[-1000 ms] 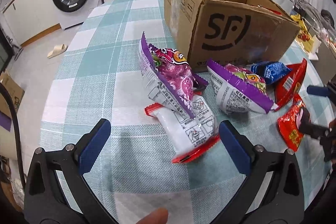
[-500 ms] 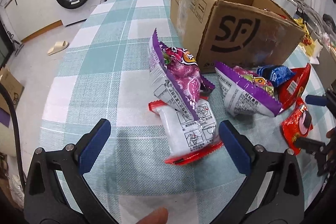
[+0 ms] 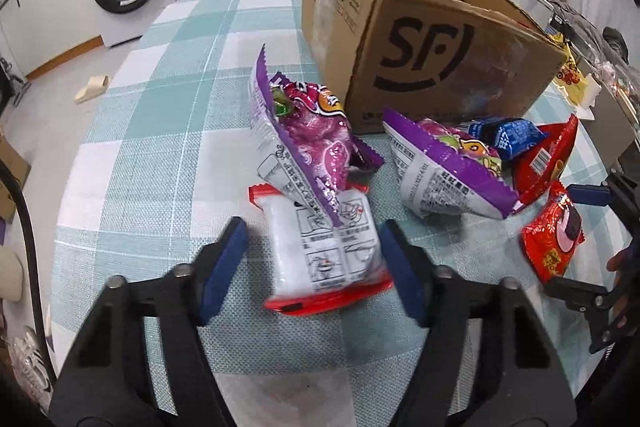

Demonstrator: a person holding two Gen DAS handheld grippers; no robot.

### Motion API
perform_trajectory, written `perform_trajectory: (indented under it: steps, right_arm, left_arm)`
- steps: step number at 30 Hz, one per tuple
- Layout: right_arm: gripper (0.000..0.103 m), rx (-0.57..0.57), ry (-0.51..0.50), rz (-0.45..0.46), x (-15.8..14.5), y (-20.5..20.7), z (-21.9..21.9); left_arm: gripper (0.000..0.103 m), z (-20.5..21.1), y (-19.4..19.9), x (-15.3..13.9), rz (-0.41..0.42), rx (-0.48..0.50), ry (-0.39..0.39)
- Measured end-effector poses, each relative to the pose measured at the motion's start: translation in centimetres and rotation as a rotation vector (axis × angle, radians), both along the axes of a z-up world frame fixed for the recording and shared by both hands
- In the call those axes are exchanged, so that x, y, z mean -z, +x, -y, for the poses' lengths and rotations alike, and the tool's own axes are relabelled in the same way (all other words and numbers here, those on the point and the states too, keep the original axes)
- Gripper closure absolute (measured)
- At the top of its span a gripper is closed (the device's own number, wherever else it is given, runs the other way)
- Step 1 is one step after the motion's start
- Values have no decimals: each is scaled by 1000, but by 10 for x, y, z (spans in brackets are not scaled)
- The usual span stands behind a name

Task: Organize snacks
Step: 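Grasp the white-red wrapped snack with the left gripper while the right gripper grasps the red Oreo pack, then lift the white-red snack and Oreo pack and carry both over the box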

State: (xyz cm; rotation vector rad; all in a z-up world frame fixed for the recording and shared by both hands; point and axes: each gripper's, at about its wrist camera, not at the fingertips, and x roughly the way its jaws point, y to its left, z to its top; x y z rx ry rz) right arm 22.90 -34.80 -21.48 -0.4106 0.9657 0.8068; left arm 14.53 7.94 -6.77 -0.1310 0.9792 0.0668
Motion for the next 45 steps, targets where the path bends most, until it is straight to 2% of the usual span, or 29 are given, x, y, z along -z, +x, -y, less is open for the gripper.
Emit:
perform_trajectory:
  steps: [1, 3, 5, 11, 13, 15, 20, 29, 34, 45]
  right_arm:
    - [3, -5, 3, 4, -1, -1, 0]
    - [13, -15, 9, -1, -2, -2, 0]
    - [22, -38, 23, -13, -2, -3, 0]
    - [29, -60, 29, -6, -4, -5, -2]
    - [33, -64, 35, 1, -7, -6, -1]
    - [43, -68, 40, 9, -8, -7, 0]
    - [54, -99, 51, 34, -8, -8, 1]
    - [55, -128, 87, 43, -13, -13, 1]
    - [55, -128, 142, 30, -21, -11, 4]
    - [55, -69, 273, 78, -52, -6, 24]
  left_arm:
    - [59, 2, -1, 0, 3, 15, 1]
    - [60, 6, -4, -2, 8, 43, -12]
    - [61, 14, -8, -6, 17, 82, -5]
    - [61, 33, -16, -17, 35, 148, 6]
    - [61, 36, -19, -20, 41, 159, 4]
    - [61, 40, -21, -24, 49, 168, 5]
    - [61, 41, -24, -29, 59, 173, -3]
    - [61, 37, -28, -41, 90, 171, -27]
    - [61, 38, -34, -52, 120, 173, -38]
    - [61, 34, -48, -79, 207, 142, -62]
